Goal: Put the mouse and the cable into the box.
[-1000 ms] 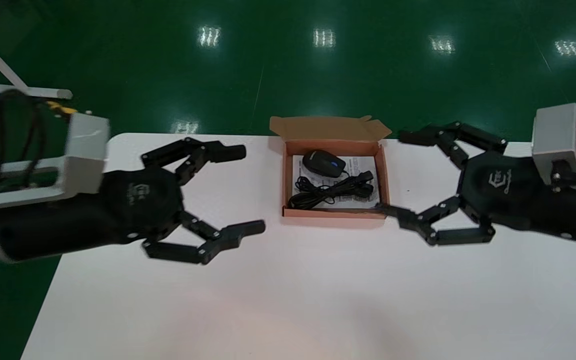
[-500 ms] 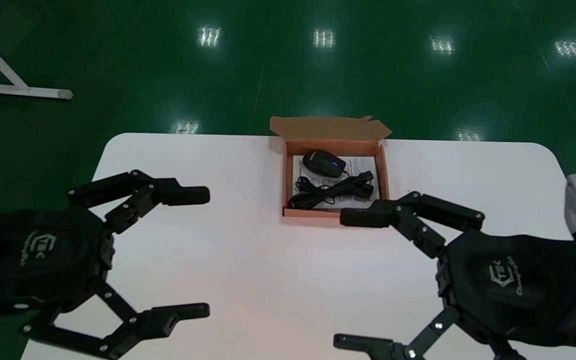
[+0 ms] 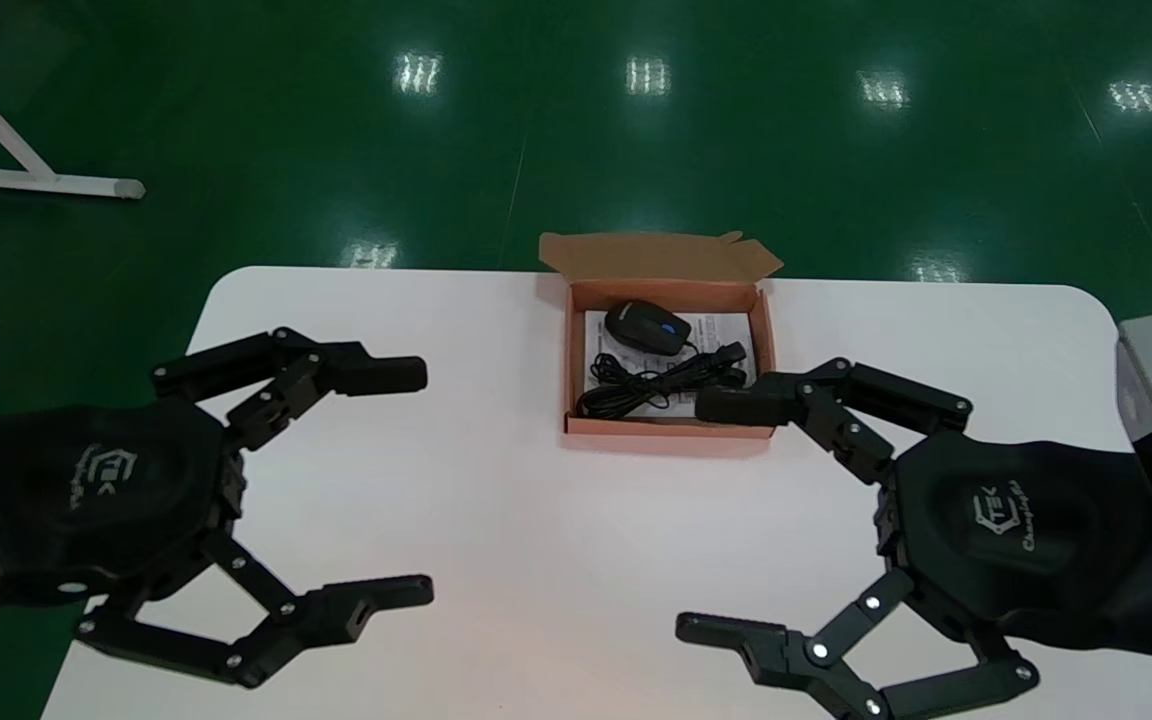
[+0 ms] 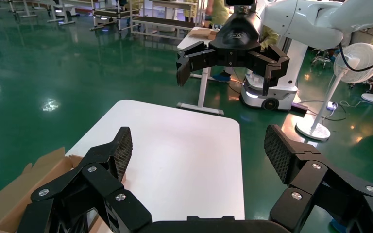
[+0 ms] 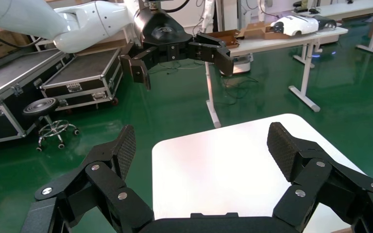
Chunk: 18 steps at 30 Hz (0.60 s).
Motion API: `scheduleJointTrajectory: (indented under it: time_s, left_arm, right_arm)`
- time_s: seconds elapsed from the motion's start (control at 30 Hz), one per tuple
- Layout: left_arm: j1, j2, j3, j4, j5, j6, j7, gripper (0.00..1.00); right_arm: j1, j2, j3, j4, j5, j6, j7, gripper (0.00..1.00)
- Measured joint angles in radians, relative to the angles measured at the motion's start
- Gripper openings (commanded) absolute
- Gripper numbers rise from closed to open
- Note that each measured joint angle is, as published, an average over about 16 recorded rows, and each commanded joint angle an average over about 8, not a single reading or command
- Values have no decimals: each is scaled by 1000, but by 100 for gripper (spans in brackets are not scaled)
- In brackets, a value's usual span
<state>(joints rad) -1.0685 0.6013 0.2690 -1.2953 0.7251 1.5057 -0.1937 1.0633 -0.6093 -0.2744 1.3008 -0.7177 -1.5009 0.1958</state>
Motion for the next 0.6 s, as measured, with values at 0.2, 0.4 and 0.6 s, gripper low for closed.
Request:
scheduleJointTrajectory:
  time_s: [0.2, 0.4, 0.6]
  left_arm:
    - [-2, 3, 4, 4, 2, -4, 2, 100]
    - [-3, 6, 6, 7, 3, -6, 3, 100]
    - [-4, 7, 8, 8, 4, -8, 4, 100]
  right_arm:
    - [4, -1, -2, -7, -5, 2, -4, 100]
    - [7, -1, -3, -11, -8, 4, -6, 100]
    - [9, -1, -4, -14, -11, 5, -8, 100]
